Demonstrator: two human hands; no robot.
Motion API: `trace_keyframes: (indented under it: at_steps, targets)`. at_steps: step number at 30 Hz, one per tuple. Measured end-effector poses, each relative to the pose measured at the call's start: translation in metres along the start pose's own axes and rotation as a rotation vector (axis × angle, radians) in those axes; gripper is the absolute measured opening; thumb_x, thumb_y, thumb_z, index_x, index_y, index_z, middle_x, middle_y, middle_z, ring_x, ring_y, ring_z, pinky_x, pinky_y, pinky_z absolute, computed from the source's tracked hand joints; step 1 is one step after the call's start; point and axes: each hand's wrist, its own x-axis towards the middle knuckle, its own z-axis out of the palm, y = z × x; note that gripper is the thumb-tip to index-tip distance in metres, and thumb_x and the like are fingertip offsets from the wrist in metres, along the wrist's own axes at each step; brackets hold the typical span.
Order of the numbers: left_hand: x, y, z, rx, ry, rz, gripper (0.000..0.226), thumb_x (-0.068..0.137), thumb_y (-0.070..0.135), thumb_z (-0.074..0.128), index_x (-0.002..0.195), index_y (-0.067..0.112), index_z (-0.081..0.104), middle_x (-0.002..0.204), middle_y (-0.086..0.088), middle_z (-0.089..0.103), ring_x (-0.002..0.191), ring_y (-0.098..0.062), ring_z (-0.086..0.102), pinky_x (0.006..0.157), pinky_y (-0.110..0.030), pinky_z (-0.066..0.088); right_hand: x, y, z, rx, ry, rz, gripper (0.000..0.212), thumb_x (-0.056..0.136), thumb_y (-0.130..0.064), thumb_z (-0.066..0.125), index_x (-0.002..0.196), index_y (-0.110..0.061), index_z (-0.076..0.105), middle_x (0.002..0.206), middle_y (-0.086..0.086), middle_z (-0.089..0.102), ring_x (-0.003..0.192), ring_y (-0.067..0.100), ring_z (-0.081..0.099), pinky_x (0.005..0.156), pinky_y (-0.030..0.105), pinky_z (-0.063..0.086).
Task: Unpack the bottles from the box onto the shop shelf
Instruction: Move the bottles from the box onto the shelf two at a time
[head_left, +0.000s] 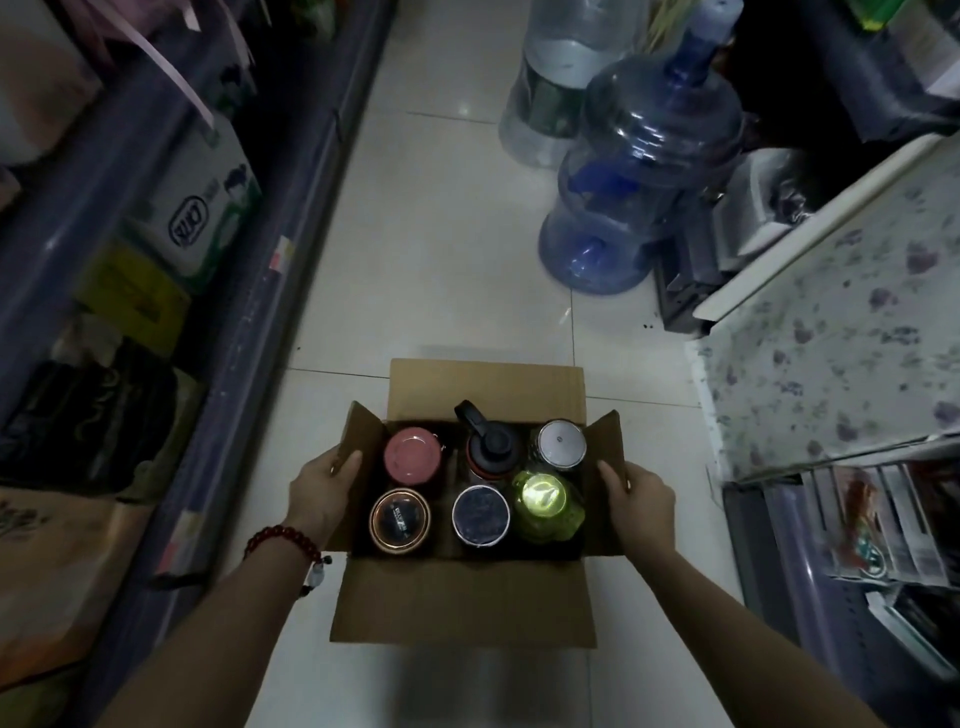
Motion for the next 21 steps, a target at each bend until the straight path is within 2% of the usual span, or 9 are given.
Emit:
trace_keyframes:
  at_steps: [5,9,11,13,15,17,19,21]
  targets:
    - [0.010,-0.019,0.010,-0.023,-0.016,-0.015,0.038,0.097,0.032,0.047,0.125,0.011,0.058,0.117,-0.016,0.064,0.107,-0.036,0.058,0.097,-0.048,0.046,-0.005,0.015,0.016,0.032,0.008,-0.014,0.034,0.095,-0.030,0.056,0.076,-0.003,0.065,0.066,0.008,0.062,0.061,0.022,0.056,0.052,0.027,0.038]
    - [0.021,-0.030,0.006,-0.065,-0.057,0.002,0.027,0.093,0.039,0.052,0.110,0.021,0.062,0.109,-0.014,0.067,0.100,-0.035,0.062,0.093,-0.053,0.049,-0.004,0.028,0.018,0.057,0.026,-0.006,0.036,0.095,-0.030,0.057,0.075,-0.002,0.064,0.066,0.010,0.064,0.061,0.023,0.057,0.051,0.024,0.038]
    - [0.024,-0.032,0.006,-0.082,-0.040,0.004,0.023,0.093,0.040,0.052,0.103,0.022,0.061,0.106,-0.015,0.067,0.097,-0.034,0.063,0.091,-0.051,0.051,-0.004,0.033,0.016,0.068,0.027,-0.002,0.036,0.094,-0.031,0.057,0.075,-0.002,0.064,0.068,0.011,0.065,0.064,0.025,0.058,0.053,0.020,0.037]
    - [0.025,-0.030,0.008,-0.053,0.002,-0.001,0.031,0.093,0.043,0.050,0.108,0.018,0.061,0.109,-0.015,0.066,0.099,-0.034,0.061,0.092,-0.047,0.050,-0.004,0.035,0.012,0.096,-0.002,0.008,0.033,0.095,-0.032,0.056,0.083,-0.004,0.067,0.074,0.009,0.067,0.071,0.026,0.061,0.055,0.023,0.039]
    - [0.025,-0.023,0.010,0.042,0.063,-0.016,0.047,0.093,0.047,0.046,0.124,0.013,0.054,0.119,-0.017,0.062,0.107,-0.037,0.058,0.093,-0.046,0.047,-0.004,0.033,0.010,0.086,-0.072,0.021,0.031,0.096,-0.035,0.054,0.101,-0.007,0.066,0.089,0.009,0.070,0.081,0.026,0.063,0.062,0.029,0.043]
    - [0.018,-0.010,0.012,0.177,0.171,0.021,0.057,0.092,0.047,0.049,0.137,0.013,0.042,0.127,-0.020,0.057,0.115,-0.040,0.054,0.093,-0.048,0.046,-0.005,0.027,0.008,0.010,-0.098,0.029,0.037,0.096,-0.037,0.052,0.121,-0.010,0.057,0.106,0.012,0.069,0.094,0.030,0.064,0.071,0.033,0.047]
    - [0.009,0.003,0.014,0.296,0.308,0.174,0.058,0.090,0.041,0.056,0.137,0.011,0.040,0.132,-0.020,0.052,0.120,-0.039,0.049,0.095,-0.050,0.045,-0.009,0.015,0.006,-0.049,-0.011,0.021,0.051,0.094,-0.038,0.054,0.136,-0.009,0.046,0.123,0.017,0.061,0.111,0.036,0.058,0.087,0.041,0.048]
    - [0.002,0.015,0.018,0.307,0.361,0.378,0.047,0.088,0.030,0.061,0.130,0.010,0.049,0.131,-0.017,0.049,0.121,-0.035,0.045,0.097,-0.045,0.041,-0.017,-0.002,0.004,-0.110,0.130,-0.070,0.055,0.092,-0.035,0.058,0.138,-0.007,0.044,0.128,0.018,0.057,0.118,0.036,0.052,0.097,0.047,0.044]
